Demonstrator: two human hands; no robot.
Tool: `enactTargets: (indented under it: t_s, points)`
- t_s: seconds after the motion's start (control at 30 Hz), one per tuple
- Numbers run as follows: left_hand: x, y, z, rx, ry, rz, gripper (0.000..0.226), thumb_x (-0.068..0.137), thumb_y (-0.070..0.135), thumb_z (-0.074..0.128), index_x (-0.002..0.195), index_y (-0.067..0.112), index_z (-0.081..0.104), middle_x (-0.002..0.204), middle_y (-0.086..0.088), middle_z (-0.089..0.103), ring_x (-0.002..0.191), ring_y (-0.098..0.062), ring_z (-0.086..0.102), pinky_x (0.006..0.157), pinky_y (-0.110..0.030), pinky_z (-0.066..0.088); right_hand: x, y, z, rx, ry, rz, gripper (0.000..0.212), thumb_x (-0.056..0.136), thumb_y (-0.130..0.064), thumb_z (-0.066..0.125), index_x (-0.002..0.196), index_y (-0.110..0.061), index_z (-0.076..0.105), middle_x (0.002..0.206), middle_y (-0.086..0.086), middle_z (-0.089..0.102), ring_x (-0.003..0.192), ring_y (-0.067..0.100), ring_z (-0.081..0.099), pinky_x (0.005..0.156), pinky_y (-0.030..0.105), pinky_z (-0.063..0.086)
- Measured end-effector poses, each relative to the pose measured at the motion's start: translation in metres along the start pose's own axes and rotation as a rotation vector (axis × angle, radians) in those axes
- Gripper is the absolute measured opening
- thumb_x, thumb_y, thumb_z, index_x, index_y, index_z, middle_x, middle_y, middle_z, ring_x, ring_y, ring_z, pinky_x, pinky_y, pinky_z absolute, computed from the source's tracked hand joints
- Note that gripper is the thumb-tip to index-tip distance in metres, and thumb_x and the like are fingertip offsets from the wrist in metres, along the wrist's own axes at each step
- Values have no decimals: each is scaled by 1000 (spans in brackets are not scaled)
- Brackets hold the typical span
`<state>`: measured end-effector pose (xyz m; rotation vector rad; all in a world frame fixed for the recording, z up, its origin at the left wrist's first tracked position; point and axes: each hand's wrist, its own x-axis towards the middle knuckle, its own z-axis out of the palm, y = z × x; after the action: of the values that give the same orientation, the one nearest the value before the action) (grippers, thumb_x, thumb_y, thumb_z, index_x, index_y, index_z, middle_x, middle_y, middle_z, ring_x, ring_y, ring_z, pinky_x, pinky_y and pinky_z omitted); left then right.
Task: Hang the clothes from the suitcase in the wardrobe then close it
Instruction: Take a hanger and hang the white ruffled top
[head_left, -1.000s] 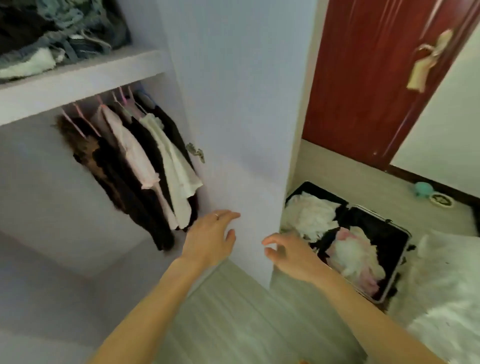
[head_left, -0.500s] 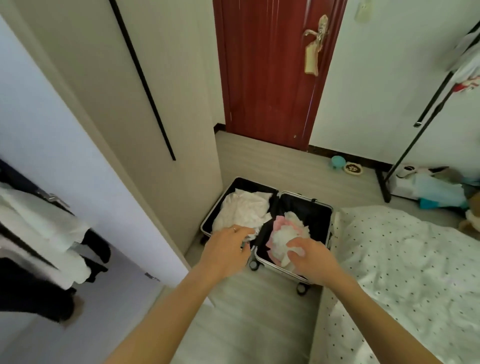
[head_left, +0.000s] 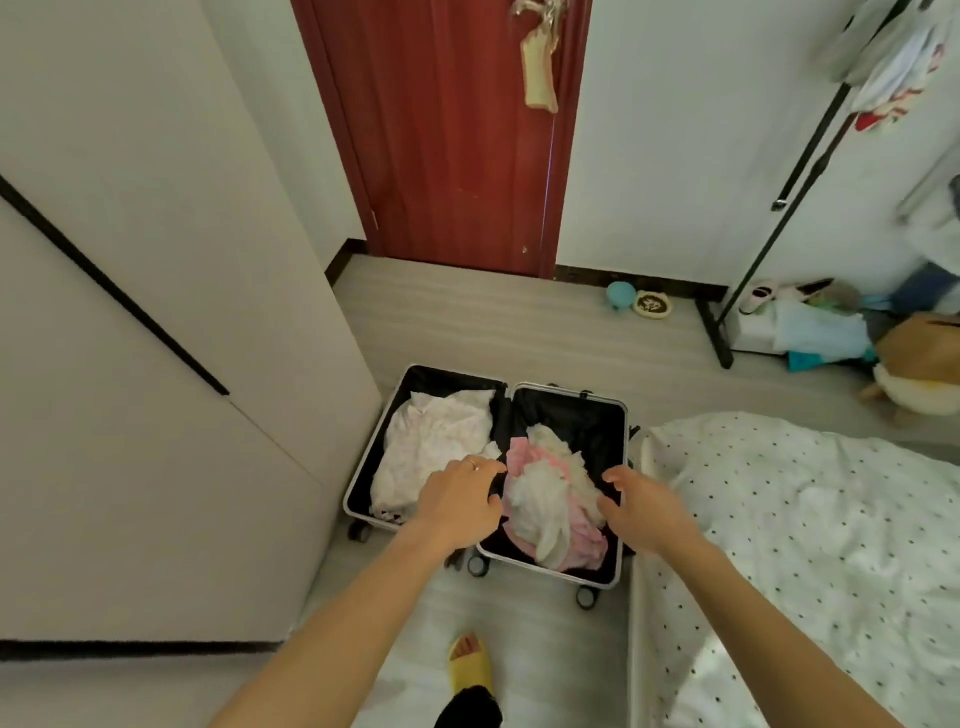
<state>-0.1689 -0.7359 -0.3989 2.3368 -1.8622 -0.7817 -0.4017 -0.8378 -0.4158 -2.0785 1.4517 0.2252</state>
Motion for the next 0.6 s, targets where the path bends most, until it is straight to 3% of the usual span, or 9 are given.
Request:
enactTargets:
  t_s: [0.17,0.33,0.53,0.6]
  points:
    - [92,-23,16,67,-65,20,51,98,32,46,148,27,41,155,-2,39,135,-26,42,106,-40,39,75,13,12,-19,14,94,51,97,-39,47,144,-19,42,130,8,60,113,30,58,95,39,49]
    - [183,-62,81,89,-156,-42,53,97,34,47,149,28,39,158,-5,34,138,-26,40,109,-41,37,164,45,67,-9,-53,151,53,97,-41,45,145,-20,38,134,10,55,119,33,52,96,43,48]
    - [270,-139,230,98,-248,-175,58,98,40,47,153,29,33,163,-4,24,147,-26,28,117,-45,29,279,107,200,54,-214,218,58,97,-37,51,147,-16,32,146,14,40,120,37,52,93,42,48]
    - [294,-168,302,130,-301,-198,60,99,45,45,154,30,29,164,-4,20,148,-28,24,118,-48,26,315,137,264,50,-302,262,60,96,-37,52,148,-17,31,149,16,35,126,38,47,99,43,45]
